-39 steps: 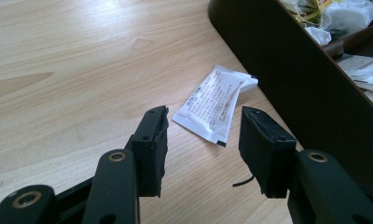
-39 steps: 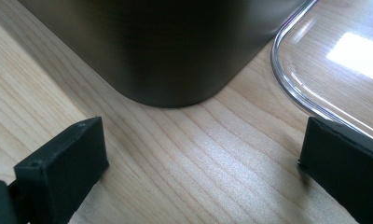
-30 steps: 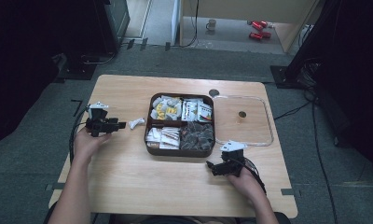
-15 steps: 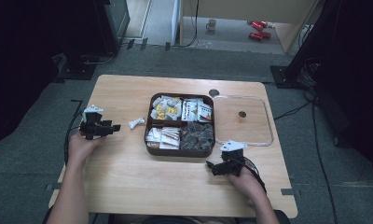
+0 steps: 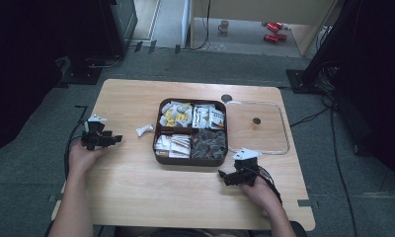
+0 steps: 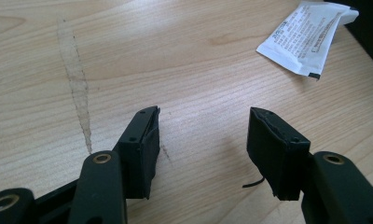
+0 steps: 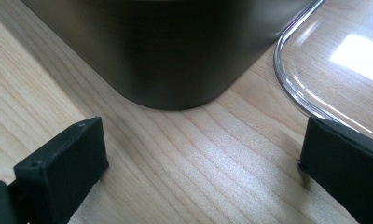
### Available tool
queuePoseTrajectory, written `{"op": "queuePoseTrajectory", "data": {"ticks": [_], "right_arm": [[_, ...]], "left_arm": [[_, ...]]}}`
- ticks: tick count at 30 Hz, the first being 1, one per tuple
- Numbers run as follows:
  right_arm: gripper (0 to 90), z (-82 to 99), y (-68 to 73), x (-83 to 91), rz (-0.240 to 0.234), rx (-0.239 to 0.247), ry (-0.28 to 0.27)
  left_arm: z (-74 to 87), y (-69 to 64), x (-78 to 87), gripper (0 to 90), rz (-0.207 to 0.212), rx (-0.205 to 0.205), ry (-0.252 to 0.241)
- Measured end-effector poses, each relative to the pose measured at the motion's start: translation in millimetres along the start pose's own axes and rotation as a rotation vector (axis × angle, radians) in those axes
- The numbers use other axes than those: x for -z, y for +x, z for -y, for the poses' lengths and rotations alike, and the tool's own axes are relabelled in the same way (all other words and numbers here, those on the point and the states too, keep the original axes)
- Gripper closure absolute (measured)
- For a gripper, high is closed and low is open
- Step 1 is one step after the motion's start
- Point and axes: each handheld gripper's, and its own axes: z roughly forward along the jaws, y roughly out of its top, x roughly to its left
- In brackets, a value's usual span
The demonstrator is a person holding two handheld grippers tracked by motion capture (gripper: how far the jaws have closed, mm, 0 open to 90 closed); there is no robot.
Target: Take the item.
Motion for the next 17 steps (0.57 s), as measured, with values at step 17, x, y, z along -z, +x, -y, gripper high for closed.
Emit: {"op": "queuePoseTrajectory", "data": {"ticks": [17], "right_arm": [[0.2,0.0,0.1,0.0,0.000,0.000,0.000]], "left_arm": [[15.0,-5.2,-12.2,19.8,-0.126,-0.062,-0.131]]}}
